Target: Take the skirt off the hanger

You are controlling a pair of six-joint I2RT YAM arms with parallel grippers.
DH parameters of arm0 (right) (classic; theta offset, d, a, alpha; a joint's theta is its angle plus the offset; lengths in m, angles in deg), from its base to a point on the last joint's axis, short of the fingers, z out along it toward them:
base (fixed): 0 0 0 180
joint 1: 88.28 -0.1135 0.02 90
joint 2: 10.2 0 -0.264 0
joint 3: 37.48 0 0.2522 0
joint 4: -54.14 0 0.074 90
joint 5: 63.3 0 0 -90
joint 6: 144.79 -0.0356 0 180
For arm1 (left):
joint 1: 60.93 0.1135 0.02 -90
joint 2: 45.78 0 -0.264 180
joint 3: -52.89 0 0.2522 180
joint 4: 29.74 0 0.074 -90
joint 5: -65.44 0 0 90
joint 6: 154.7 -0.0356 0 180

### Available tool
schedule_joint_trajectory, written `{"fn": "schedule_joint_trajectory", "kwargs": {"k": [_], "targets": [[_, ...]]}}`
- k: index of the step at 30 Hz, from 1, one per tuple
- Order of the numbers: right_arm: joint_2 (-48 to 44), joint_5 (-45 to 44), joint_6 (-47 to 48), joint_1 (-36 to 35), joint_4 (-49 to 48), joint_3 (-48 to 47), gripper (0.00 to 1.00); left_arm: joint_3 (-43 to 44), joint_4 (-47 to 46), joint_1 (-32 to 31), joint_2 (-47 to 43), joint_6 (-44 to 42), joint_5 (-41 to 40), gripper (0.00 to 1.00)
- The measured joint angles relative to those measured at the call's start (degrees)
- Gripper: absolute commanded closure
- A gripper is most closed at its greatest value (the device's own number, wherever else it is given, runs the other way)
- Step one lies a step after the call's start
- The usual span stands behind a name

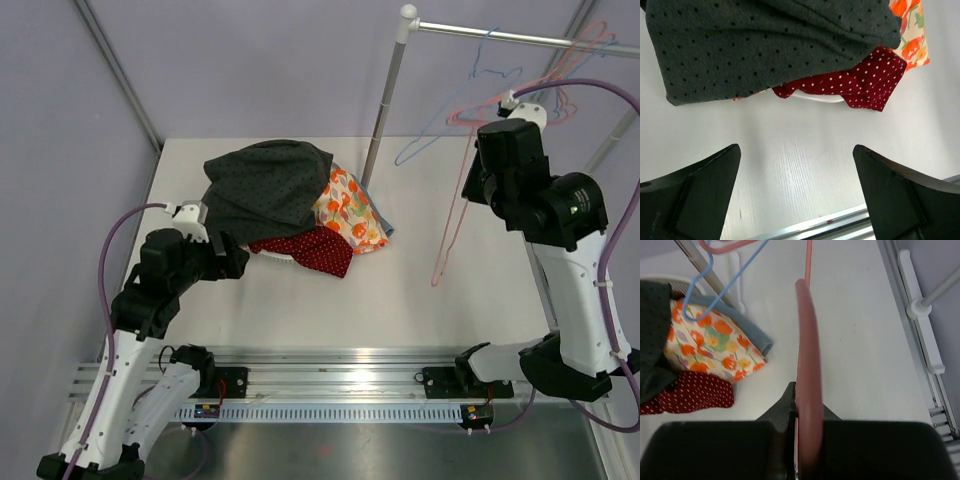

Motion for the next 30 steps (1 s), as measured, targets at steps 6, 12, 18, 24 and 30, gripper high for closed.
{"fn": "schedule_joint_trajectory", "kwargs": {"k": [6,12,18,24,30], "targets": [[8.9,-6.0,2.9,0.0,0.6,-18.3,1.00,0.0,-1.1,-0.1,-5.1,0.0,0.0,0.01],[9.5,-5.9,2.9,0.0,-2.1,-12.8,1.00,-0.1,-1.4,-0.1,-5.6,0.0,0.0,0.01],[2.8,-2.3,0.1,0.0,-2.2,8.5,1.00,-0.2,-1.4,-0.1,-6.3,0.0,0.0,0.01],[-2.4,0.7,-2.5,0.0,-2.9,17.9,1.00,-0.2,-1.4,-0.2,-6.3,0.0,0.0,0.01],[-3.4,0.6,-2.4,0.0,-2.2,15.0,1.00,-0.2,-1.4,-0.2,-6.3,0.0,0.1,0.01]]}}
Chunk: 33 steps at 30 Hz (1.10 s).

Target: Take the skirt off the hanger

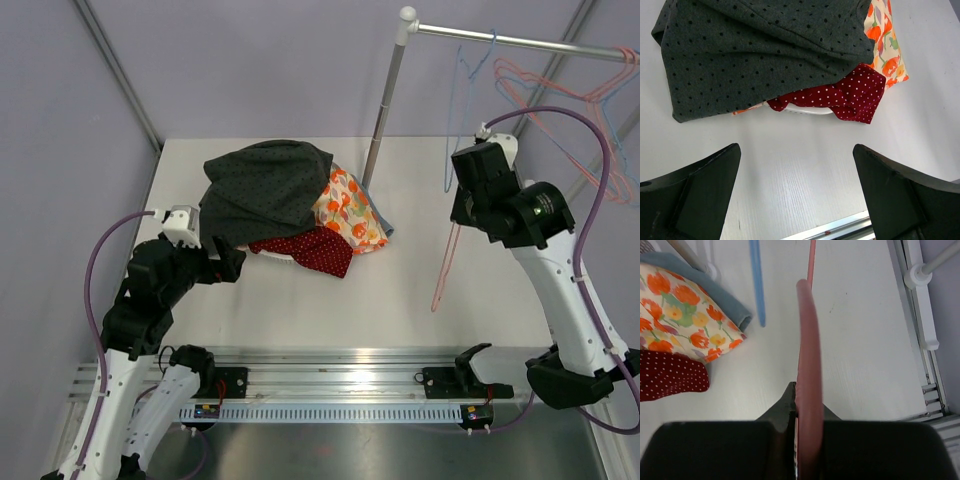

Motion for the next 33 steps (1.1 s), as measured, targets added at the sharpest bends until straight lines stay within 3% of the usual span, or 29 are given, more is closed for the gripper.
{"fn": "schedule_joint_trajectory", "kwargs": {"k": [5,12,20,33], "targets": [[5.2,-2.5,3.3,1.4,0.9,-11.4,1.00,0.0,0.0,0.0,0.0,0.0,0.0,0.01],[15.4,-1.6,10.2,14.2,-0.2,-27.3,1.00,0.0,0.0,0.0,-0.1,0.0,0.0,0.01],[27.2,-1.6,11.9,15.1,0.7,-47.2,1.00,0.0,0.0,0.0,-1.0,0.0,0.0,0.01],[28.6,-2.8,13.6,15.1,-6.2,-51.5,1.00,-0.9,-0.2,0.0,-0.4,0.0,0.2,0.01]]}}
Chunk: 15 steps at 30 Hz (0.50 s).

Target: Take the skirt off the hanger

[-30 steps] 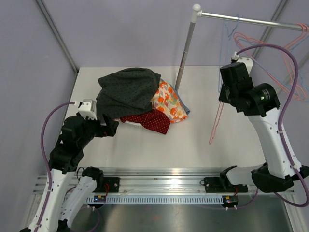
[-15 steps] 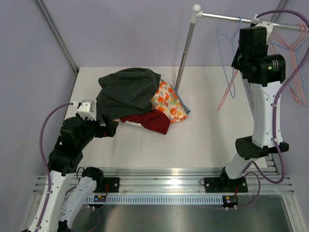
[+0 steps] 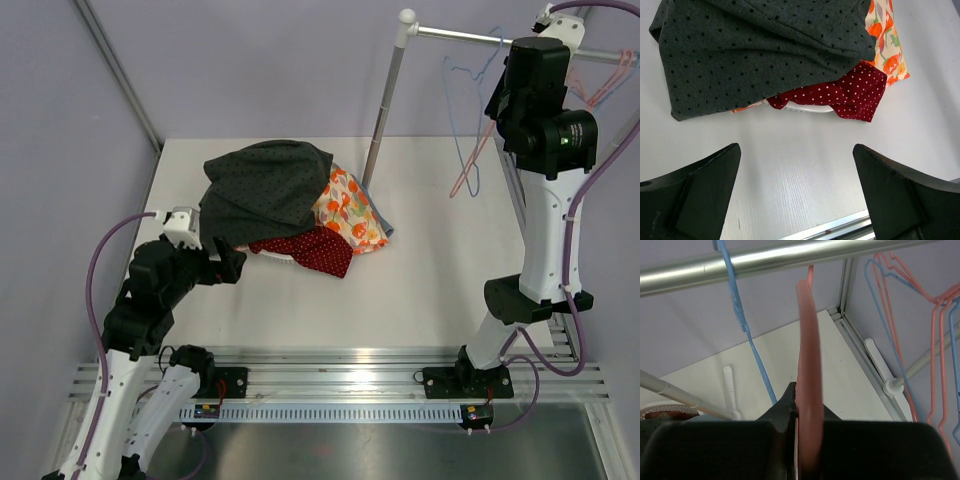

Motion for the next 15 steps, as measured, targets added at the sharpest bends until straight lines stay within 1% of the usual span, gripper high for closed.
{"fn": "schedule_joint_trajectory", "kwargs": {"k": [15], "targets": [[3.6,-3.8,4.6,0.4,-12.4,0.6,1.00,0.0,-0.2,0.0,1.4,0.0,0.0,0.01]]}}
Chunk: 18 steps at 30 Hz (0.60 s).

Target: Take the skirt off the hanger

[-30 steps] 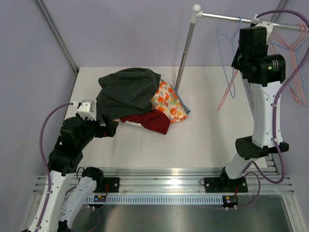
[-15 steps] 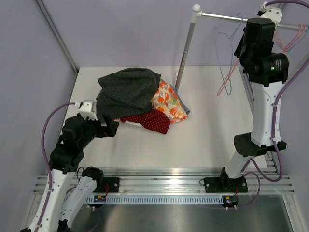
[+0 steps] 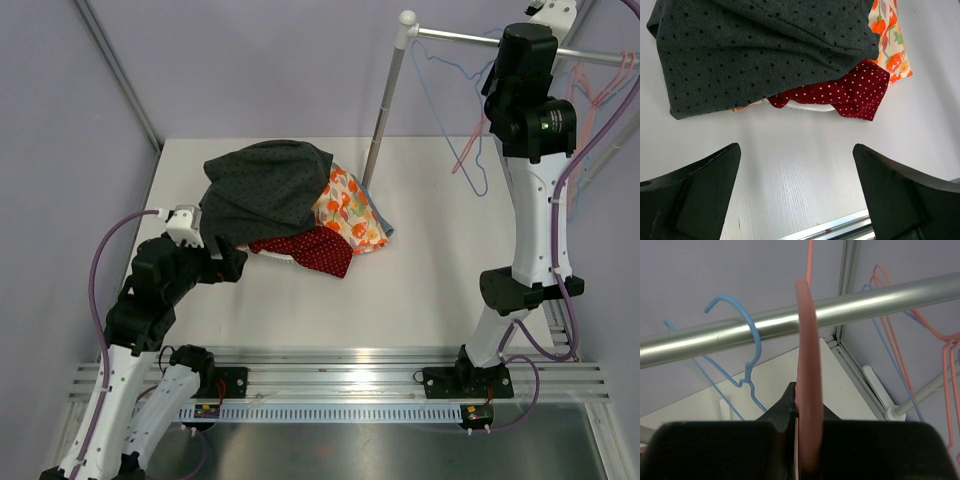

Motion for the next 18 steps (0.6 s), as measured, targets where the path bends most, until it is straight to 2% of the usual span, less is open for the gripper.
{"fn": "schedule_joint_trajectory", "kwargs": {"k": [5,9,12,18], "targets": [[1.4,1.1,-0.4,3.8,-4.0,0.4,1.00,0.0,0.0,-1.9,0.3,0.2,-0.7,0.01],[2.8,4.0,-3.6,9.7,-7.0,0.2,1.00,0.0,0.2,-6.3,0.8,0.6,-2.8,0.01],[4.2,6.4,-6.6,13.9,-8.7,-0.4,1.00,0.0,0.5,-7.2,0.8,1.0,-3.8,0.01],[4.6,10.6,-9.9,15.1,-11.2,2.9,1.00,0.0,0.9,-7.2,1.4,1.4,-5.6,0.01]]}}
